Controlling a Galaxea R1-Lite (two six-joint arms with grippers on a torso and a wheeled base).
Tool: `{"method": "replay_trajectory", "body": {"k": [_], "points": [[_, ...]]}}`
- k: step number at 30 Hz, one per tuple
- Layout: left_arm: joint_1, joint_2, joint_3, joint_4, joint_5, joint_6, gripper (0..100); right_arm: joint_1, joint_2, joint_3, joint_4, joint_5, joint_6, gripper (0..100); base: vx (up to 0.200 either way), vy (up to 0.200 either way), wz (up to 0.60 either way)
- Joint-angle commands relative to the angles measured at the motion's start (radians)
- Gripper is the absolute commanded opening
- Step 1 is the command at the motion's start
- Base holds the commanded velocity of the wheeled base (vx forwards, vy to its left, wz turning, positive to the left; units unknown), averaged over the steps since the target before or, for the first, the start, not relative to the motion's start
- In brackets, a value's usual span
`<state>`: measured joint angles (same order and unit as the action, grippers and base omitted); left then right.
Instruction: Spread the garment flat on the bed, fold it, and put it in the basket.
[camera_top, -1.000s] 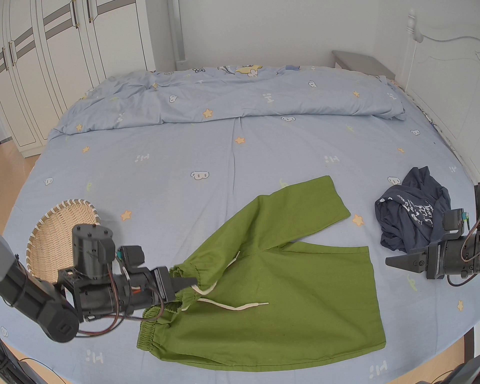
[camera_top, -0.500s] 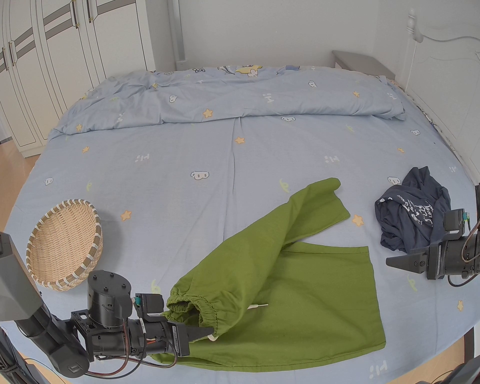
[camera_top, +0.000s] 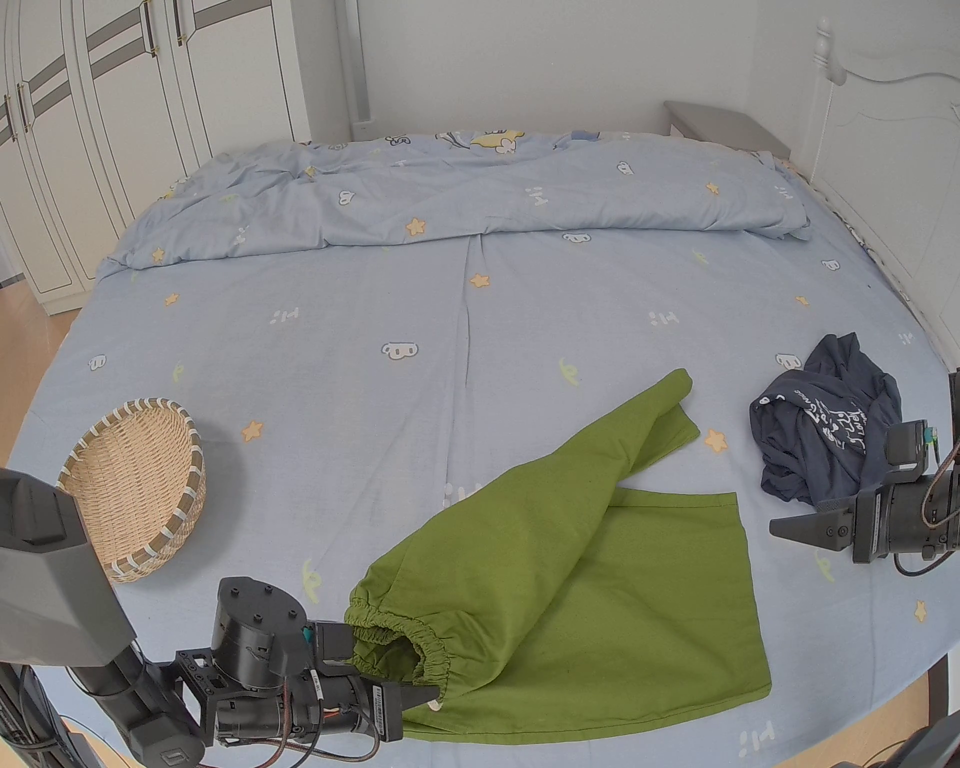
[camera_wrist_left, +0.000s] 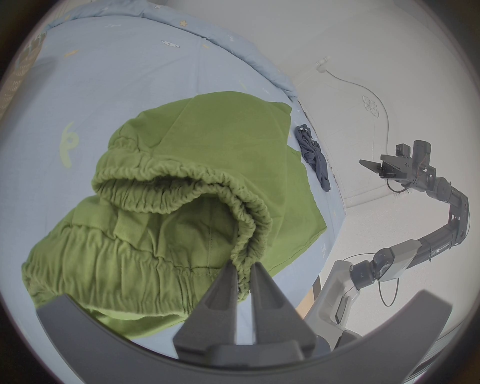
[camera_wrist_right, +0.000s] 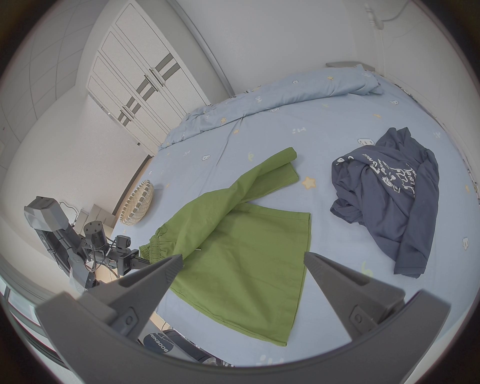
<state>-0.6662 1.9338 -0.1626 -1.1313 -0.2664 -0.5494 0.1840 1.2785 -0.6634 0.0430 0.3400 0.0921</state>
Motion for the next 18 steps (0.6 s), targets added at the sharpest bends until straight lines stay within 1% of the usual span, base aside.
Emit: {"method": "replay_trajectory", "body": {"k": [1,2,9,11,14,16,17,18], "points": [[-0.009,0.037,0.008,-0.033,0.009,-0.003,0,0.000,0.001,-0.001,0.000,0.001,0.000,100,0.000,0.000,0.00],[-0.007,0.036,0.011,-0.045,0.009,-0.003,100,0.000,0.001,-0.001,0.000,0.001,0.000,100,0.000,0.000,0.00],[-0.009,-0.001,0.067,-0.134,0.009,-0.007,100,0.002,0.002,0.001,0.000,0.001,0.000,100,0.000,0.000,0.00],[-0.010,-0.041,0.104,-0.160,0.007,-0.011,100,0.002,0.002,0.001,0.000,0.001,0.000,100,0.000,0.000,0.00],[-0.010,-0.078,0.158,-0.163,0.009,-0.011,100,0.002,0.004,0.001,0.000,0.001,0.000,100,0.000,0.000,0.00],[-0.004,-0.111,0.163,-0.139,0.016,-0.017,100,0.002,0.007,0.001,0.000,0.001,0.000,100,0.000,0.000,0.00],[0.000,-0.159,0.163,-0.107,0.044,-0.037,100,0.003,0.007,0.001,0.000,0.001,0.000,100,0.000,0.000,0.00],[0.000,-0.170,0.163,-0.099,0.052,-0.043,100,0.003,0.007,0.001,0.000,0.001,0.000,100,0.000,0.000,0.00]]}}
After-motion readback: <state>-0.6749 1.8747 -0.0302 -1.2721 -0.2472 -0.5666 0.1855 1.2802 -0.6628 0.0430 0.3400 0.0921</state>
